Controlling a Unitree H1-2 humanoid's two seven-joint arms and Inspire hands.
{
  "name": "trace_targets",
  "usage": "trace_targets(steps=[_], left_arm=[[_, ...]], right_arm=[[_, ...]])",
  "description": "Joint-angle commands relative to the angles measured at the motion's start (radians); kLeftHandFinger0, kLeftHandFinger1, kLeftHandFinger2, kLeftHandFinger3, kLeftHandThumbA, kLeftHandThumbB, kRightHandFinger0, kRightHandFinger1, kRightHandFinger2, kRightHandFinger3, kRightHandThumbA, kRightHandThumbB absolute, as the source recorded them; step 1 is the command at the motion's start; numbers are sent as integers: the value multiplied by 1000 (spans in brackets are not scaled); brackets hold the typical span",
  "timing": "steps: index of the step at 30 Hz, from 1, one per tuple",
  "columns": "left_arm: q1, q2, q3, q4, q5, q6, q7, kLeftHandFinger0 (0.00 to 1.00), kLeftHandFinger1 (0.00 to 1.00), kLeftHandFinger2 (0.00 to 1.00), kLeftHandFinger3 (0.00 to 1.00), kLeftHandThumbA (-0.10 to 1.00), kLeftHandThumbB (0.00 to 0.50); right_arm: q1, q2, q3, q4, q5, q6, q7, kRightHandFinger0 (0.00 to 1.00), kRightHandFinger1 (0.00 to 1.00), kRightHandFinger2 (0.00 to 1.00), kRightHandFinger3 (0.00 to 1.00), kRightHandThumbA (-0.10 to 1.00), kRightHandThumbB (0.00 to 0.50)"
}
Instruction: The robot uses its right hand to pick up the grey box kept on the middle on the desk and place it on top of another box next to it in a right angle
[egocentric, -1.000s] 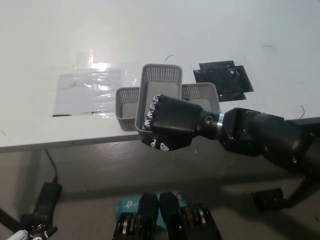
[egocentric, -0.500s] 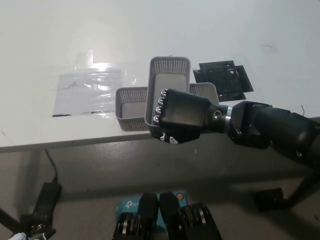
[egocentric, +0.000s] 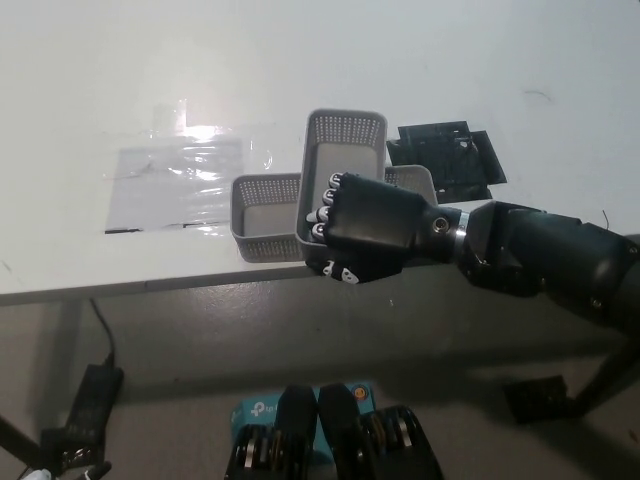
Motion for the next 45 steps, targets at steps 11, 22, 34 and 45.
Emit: trace_targets(steps=[11, 22, 34, 45], left_arm=[[19, 11, 14, -23, 0, -10, 8, 1, 93, 38, 68, 1000, 335], [22, 6, 19, -7, -13, -18, 5, 0, 79, 16, 0, 972, 289], [21, 8, 26, -22, -10, -7, 6, 56, 173, 92, 11, 996, 294], [27, 4, 19, -11, -2, -14, 7, 20, 168, 105, 13, 1000, 346]], right_arm=[[-28, -23, -69, -64, 318, -13, 272, 158, 399, 579, 1000, 105, 0], [30, -46, -240, -186, 231, -13, 463, 1000, 1000, 1000, 1000, 785, 364], [88, -49, -368, -279, 187, -13, 606, 1000, 1000, 1000, 1000, 756, 376], [112, -75, -447, -390, 205, -13, 695, 1000, 1000, 1000, 1000, 798, 372]])
